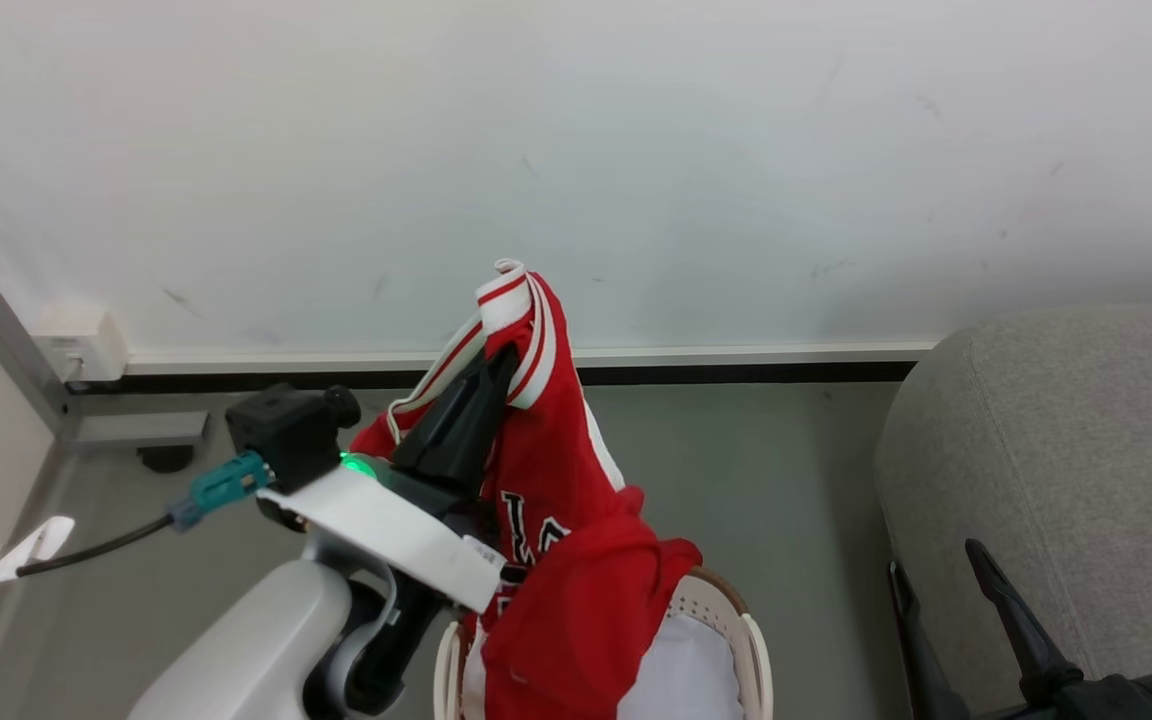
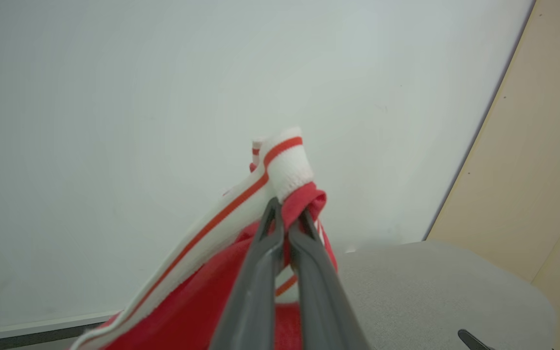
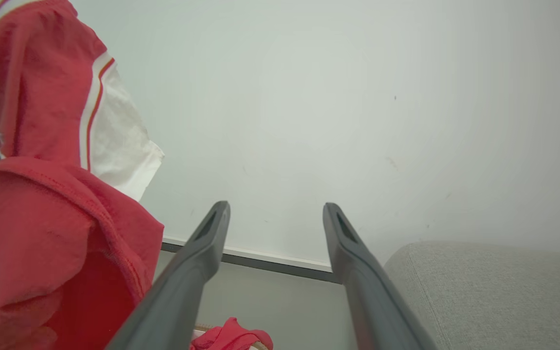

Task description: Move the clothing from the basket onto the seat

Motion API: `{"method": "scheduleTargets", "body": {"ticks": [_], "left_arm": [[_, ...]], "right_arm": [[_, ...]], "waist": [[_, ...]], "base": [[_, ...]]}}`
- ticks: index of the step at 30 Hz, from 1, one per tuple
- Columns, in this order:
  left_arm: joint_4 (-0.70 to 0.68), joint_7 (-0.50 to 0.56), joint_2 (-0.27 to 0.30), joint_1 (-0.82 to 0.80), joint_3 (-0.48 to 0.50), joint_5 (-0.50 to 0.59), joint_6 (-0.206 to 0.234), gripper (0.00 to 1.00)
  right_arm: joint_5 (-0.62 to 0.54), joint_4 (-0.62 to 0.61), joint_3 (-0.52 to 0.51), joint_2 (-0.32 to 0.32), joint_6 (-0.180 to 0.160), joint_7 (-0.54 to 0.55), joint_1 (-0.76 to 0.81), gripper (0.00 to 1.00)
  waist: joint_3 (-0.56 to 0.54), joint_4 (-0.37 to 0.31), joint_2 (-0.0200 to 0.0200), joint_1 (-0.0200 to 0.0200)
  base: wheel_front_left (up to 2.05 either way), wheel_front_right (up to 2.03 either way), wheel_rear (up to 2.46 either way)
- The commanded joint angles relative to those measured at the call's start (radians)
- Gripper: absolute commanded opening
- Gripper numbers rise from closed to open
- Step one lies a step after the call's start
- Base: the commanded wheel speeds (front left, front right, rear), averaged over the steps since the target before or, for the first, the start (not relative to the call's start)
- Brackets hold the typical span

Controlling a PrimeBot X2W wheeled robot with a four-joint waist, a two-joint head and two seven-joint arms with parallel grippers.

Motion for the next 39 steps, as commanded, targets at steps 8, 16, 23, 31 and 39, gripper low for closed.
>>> {"method": "scheduleTargets", "body": {"ticks": [8,16,23,31,39], "left_arm": [[-0.046,0.018,0.023,0.029,-0.002,0.011,0.032,0.0],[-0.075,0.038,0.01,0.016,-0.02,0.03,0.06,0.0],[-0.1,0.061,-0.021,-0.008,-0.062,0.055,0.082,0.0],[-0.122,0.089,-0.091,-0.032,-0.137,0.076,0.071,0.0],[-0.122,0.099,-0.136,-0.04,-0.183,0.078,0.061,0.0]], "right_arm": [[-0.038,-0.041,0.047,-0.004,-0.002,0.001,-0.018,1.0],[-0.054,-0.068,0.245,-0.033,-0.002,0.0,-0.084,1.0],[-0.037,0.002,0.358,-0.015,-0.002,0.001,-0.195,1.0],[-0.038,0.198,0.402,-0.003,-0.002,0.001,-0.311,1.0],[0.044,0.298,0.419,-0.003,-0.002,0.001,-0.352,0.0]], "waist": [[-0.014,0.008,-0.0001,0.0003],[-0.01,0.013,-0.0001,0.0003],[-0.01,0.017,-0.0001,0.0003],[-0.016,0.036,-0.0001,0.0003],[-0.021,0.05,-0.0001,0.0003]], "base": [[0.0,0.0,0.0],[0.0,0.0,0.0],[0.0,0.0,0.0],[0.0,0.0,0.0],[0.0,0.0,0.0]]}}
